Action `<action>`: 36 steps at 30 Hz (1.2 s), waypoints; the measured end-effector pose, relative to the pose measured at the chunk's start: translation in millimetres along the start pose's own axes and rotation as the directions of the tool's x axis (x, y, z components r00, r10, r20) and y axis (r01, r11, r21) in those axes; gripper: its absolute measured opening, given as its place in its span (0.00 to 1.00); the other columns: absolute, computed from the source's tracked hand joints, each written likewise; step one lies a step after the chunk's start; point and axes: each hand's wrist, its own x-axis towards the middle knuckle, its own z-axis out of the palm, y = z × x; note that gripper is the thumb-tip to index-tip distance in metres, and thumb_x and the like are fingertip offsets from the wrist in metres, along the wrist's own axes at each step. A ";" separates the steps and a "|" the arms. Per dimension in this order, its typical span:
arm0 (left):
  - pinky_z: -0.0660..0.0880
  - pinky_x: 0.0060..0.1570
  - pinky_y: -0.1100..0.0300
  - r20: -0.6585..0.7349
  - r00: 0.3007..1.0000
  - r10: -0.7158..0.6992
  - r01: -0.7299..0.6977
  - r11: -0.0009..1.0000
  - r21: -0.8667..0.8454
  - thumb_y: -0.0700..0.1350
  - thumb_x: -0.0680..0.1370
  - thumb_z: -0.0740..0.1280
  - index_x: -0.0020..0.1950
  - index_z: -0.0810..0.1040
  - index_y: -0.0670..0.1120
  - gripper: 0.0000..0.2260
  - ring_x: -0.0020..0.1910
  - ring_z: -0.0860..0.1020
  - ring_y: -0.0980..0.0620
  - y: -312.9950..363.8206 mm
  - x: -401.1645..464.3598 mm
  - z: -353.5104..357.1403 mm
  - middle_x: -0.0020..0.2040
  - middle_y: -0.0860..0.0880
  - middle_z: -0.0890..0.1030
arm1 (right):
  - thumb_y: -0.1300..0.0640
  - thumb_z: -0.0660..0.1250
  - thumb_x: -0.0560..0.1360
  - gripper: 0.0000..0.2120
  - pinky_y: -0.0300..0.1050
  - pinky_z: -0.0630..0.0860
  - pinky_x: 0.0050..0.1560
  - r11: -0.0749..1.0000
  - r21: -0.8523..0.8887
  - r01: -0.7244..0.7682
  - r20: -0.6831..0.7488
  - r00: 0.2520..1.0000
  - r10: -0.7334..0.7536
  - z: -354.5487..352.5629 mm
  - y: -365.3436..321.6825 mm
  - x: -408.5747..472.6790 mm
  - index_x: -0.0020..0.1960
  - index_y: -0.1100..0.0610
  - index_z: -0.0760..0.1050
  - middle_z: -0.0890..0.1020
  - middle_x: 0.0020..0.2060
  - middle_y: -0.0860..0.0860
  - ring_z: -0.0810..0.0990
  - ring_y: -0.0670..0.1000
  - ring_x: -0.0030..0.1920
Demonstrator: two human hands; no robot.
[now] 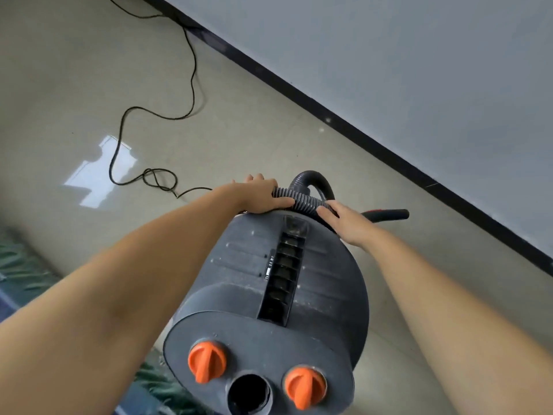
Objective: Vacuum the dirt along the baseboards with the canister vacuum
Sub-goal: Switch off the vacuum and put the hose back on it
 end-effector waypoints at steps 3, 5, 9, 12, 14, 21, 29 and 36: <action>0.58 0.69 0.38 0.037 0.999 -0.023 0.020 0.998 0.067 0.67 0.76 0.54 0.70 0.65 0.46 0.31 0.70 0.61 0.39 7.7 11.7 -3.3 0.71 0.40 0.63 | 0.45 0.52 0.81 0.21 0.43 0.64 0.55 1.000 0.028 0.015 0.003 1.000 -0.015 4.7 10.0 12.4 0.69 0.54 0.66 0.74 0.65 0.55 0.71 0.55 0.64; 0.58 0.69 0.37 0.065 0.996 -0.056 0.049 0.994 0.099 0.68 0.75 0.53 0.71 0.65 0.46 0.33 0.70 0.61 0.38 9.0 19.0 -5.6 0.71 0.40 0.63 | 0.46 0.52 0.82 0.21 0.42 0.63 0.53 0.999 0.048 0.025 -0.002 1.000 -0.025 5.7 13.4 16.4 0.69 0.55 0.67 0.75 0.64 0.55 0.72 0.54 0.63; 0.51 0.71 0.36 0.006 0.993 -0.120 0.119 0.991 0.061 0.68 0.75 0.56 0.73 0.63 0.45 0.35 0.73 0.58 0.39 18.9 14.4 -0.1 0.73 0.40 0.61 | 0.46 0.54 0.81 0.21 0.45 0.66 0.57 0.998 0.065 0.003 -0.031 1.000 -0.001 4.4 11.4 10.2 0.69 0.56 0.67 0.75 0.64 0.55 0.72 0.55 0.63; 0.53 0.72 0.43 -0.225 0.958 -0.179 0.139 0.973 -0.183 0.61 0.78 0.58 0.71 0.66 0.44 0.28 0.71 0.60 0.41 23.8 -17.6 14.2 0.71 0.41 0.65 | 0.48 0.58 0.80 0.22 0.48 0.64 0.67 0.993 0.107 -0.043 -0.094 0.994 0.054 3.4 -8.3 -12.5 0.72 0.55 0.65 0.71 0.69 0.54 0.68 0.55 0.69; 0.60 0.70 0.47 -0.315 0.935 -0.162 0.062 0.950 -0.305 0.53 0.80 0.58 0.70 0.67 0.43 0.22 0.69 0.63 0.41 19.3 -44.9 19.2 0.69 0.41 0.66 | 0.49 0.59 0.80 0.24 0.46 0.62 0.70 0.985 0.171 -0.030 -0.140 0.989 0.054 1.2 -33.0 -31.2 0.73 0.54 0.64 0.68 0.71 0.52 0.66 0.53 0.71; 0.69 0.47 0.60 -0.419 0.899 -0.129 -0.124 0.842 -0.525 0.45 0.80 0.60 0.61 0.74 0.43 0.12 0.53 0.77 0.45 -16.8 -175.0 -13.7 0.56 0.45 0.80 | 0.57 0.57 0.79 0.14 0.41 0.69 0.49 0.983 -0.020 0.184 -0.373 0.911 -0.178 -14.3 -149.8 -115.6 0.62 0.57 0.74 0.79 0.58 0.53 0.77 0.53 0.53; 0.70 0.36 0.58 -0.566 0.770 -0.296 -0.178 0.752 -0.635 0.43 0.78 0.59 0.56 0.76 0.42 0.11 0.37 0.73 0.49 -122.8 -299.6 -67.8 0.39 0.50 0.76 | 0.56 0.58 0.78 0.13 0.48 0.74 0.50 0.846 -0.371 0.384 -0.353 0.784 -0.510 14.8 -307.3 -189.1 0.61 0.56 0.73 0.81 0.55 0.53 0.78 0.56 0.54; 0.73 0.41 0.56 -0.614 0.703 -0.358 -0.262 0.673 -0.692 0.43 0.79 0.58 0.55 0.75 0.46 0.09 0.44 0.77 0.47 -284.6 -366.1 -133.6 0.44 0.47 0.79 | 0.60 0.56 0.78 0.14 0.46 0.74 0.50 0.783 -0.443 0.437 -0.298 0.752 -0.589 68.1 -468.5 -189.5 0.61 0.58 0.73 0.77 0.57 0.53 0.77 0.54 0.52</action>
